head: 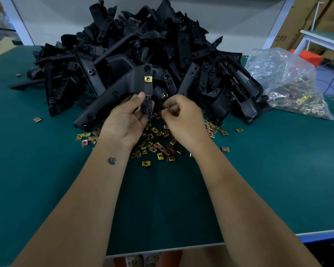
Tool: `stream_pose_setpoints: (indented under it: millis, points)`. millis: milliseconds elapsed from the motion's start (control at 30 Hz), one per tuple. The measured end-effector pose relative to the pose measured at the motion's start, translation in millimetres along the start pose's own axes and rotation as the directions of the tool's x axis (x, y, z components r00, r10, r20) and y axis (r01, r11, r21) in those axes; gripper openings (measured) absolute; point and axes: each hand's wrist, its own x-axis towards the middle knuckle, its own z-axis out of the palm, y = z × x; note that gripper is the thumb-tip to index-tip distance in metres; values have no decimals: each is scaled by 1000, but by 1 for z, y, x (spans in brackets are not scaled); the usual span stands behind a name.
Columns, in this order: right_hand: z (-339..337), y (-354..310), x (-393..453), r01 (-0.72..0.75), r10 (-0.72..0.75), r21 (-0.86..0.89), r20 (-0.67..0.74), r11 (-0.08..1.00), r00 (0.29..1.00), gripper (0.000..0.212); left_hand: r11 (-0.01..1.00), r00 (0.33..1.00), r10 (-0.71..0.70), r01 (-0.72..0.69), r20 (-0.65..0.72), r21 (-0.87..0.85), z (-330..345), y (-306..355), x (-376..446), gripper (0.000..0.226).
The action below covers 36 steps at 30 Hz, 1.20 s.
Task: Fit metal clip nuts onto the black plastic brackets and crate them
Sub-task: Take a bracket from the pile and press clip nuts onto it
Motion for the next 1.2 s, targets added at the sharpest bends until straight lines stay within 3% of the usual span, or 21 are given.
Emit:
stream_pose_setpoints:
  millis: [200, 367, 500, 700, 833, 1200]
  points:
    - [-9, -5, 3, -153, 171, 510, 13, 847, 985, 21, 997, 999, -31, 32, 18, -70, 5, -1, -5, 12]
    - [-12, -7, 4, -199, 191, 676, 87, 710, 978, 18, 999, 998, -28, 29, 47, -22, 6, -4, -6, 18]
    - [-12, -8, 3, -215, 186, 671, 117, 709, 976, 17, 999, 999, 2, -4, 52, 41, 5, -7, -3, 14]
    - [-8, -8, 1, -206, 171, 624, 116, 754, 978, 14, 994, 994, 28, -39, 109, 102, 6, -8, -5, 35]
    - [-6, -8, 0, -183, 151, 553, 104, 812, 983, 15, 983, 996, 79, -86, 46, 162, 7, -9, -5, 25]
    - [-6, -9, 2, -170, 161, 424, 58, 890, 985, 19, 952, 985, 171, -157, -34, 262, 8, -11, -4, 32]
